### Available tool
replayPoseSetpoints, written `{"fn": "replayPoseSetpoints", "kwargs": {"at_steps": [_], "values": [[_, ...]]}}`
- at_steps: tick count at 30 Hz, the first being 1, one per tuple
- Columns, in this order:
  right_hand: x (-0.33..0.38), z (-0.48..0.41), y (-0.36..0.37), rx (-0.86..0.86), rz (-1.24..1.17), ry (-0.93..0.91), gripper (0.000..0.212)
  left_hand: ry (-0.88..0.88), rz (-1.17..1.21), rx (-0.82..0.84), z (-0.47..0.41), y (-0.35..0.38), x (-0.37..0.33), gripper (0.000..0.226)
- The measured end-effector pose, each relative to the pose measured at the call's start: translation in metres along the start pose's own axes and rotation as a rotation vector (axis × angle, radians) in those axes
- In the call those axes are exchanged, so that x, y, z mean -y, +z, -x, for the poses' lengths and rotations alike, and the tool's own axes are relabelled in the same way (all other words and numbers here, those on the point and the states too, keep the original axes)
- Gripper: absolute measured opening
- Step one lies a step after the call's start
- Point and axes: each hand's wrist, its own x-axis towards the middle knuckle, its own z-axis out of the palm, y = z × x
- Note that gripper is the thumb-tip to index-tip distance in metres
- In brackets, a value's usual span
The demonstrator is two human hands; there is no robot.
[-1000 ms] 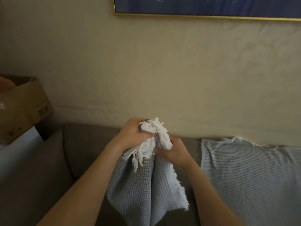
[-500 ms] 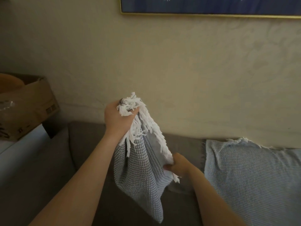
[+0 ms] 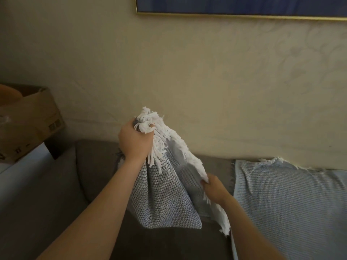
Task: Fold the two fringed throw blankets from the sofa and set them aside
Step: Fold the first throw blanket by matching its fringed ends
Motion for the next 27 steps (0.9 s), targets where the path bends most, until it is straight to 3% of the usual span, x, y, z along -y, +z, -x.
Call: {"fn": "replayPoseSetpoints", "kwargs": {"at_steps": [6, 8, 11, 12, 18, 21, 25, 27], "values": [[0.067, 0.005, -0.035, -0.141, -0.189, -0.1, 0.036, 0.002, -0.201, 0.175, -0.002, 0.005, 0.035, 0.027], [0.088, 0.012, -0.052, -0.094, -0.285, -0.111, 0.039, -0.01, -0.257, 0.235, -0.001, 0.005, 0.052, 0.028], [0.114, 0.022, -0.076, -0.012, -0.473, -0.093, 0.017, -0.066, -0.312, 0.281, 0.003, 0.001, 0.07, 0.018], [0.118, 0.021, -0.08, -0.061, -0.516, -0.077, 0.014, -0.094, -0.336, 0.28, 0.003, 0.0, 0.078, 0.011], [0.115, 0.009, -0.095, -0.485, -1.018, 0.252, 0.027, -0.364, -0.323, 0.28, 0.006, -0.001, 0.12, 0.031], [0.114, 0.008, -0.092, -0.564, -1.053, 0.319, 0.016, -0.374, -0.262, 0.27, 0.007, -0.003, 0.117, 0.035], [0.116, 0.006, -0.082, -0.511, -1.025, 0.363, 0.011, -0.599, -0.101, 0.153, 0.013, 0.001, 0.107, 0.041], [0.116, 0.008, -0.076, -0.459, -1.011, 0.376, 0.004, -0.621, -0.096, 0.143, 0.014, 0.004, 0.106, 0.046]]}}
